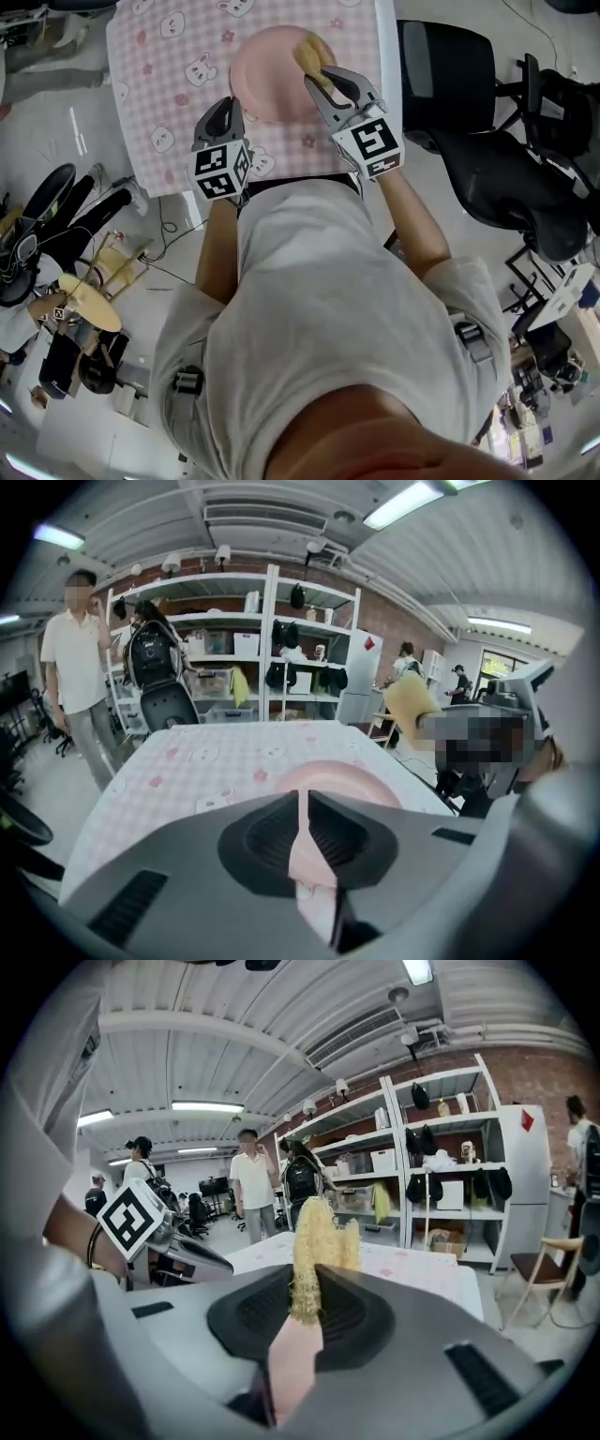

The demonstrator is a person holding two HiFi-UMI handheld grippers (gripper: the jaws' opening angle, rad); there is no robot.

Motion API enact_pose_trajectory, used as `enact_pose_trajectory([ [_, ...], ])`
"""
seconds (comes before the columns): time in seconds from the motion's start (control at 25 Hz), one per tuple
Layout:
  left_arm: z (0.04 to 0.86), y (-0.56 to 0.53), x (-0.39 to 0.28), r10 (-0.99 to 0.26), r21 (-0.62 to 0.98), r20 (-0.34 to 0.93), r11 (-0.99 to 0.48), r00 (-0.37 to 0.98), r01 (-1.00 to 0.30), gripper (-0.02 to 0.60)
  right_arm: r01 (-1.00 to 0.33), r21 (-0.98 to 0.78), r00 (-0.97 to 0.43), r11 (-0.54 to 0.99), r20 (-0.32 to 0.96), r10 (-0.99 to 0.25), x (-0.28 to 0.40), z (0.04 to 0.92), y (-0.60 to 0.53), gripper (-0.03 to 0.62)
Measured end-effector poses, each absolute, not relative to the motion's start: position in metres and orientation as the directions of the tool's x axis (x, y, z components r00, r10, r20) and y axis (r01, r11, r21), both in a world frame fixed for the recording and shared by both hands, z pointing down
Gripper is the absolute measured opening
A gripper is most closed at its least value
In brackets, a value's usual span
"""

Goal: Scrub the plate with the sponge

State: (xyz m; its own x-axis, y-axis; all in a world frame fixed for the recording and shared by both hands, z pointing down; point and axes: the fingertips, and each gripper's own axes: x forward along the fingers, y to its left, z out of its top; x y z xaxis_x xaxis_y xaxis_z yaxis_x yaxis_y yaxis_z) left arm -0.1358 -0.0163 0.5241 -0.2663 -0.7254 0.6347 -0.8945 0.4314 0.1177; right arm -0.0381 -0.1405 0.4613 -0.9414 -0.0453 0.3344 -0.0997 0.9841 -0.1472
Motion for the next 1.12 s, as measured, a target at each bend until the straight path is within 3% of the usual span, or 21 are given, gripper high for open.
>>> enact_pose_trajectory([
  [0.44, 0.588, 0.010, -0.147, -0.648, 0.265, 0.749, 0.484, -0.138, -0.834, 0.044, -0.076, -0.183, -0.882, 0.980, 0.471, 0.020, -0.058, 0.516, -0.122, 0.063],
  [0.76, 0.616, -0.003, -0.145, -0.652, 0.399, 0.758, 0.471, -0.006, -0.787, 0.052, -0.109, -0.194, -0.856, 0.975, 0.517, 0.007, -0.047, 0.530, -0.119, 0.064],
  [1.12, 0.636, -0.013, -0.164, -0.648, 0.459, 0.760, 0.489, 0.043, -0.742, 0.063, -0.128, -0.192, -0.838, 0.973, 0.546, -0.003, -0.050, 0.537, -0.115, 0.064],
])
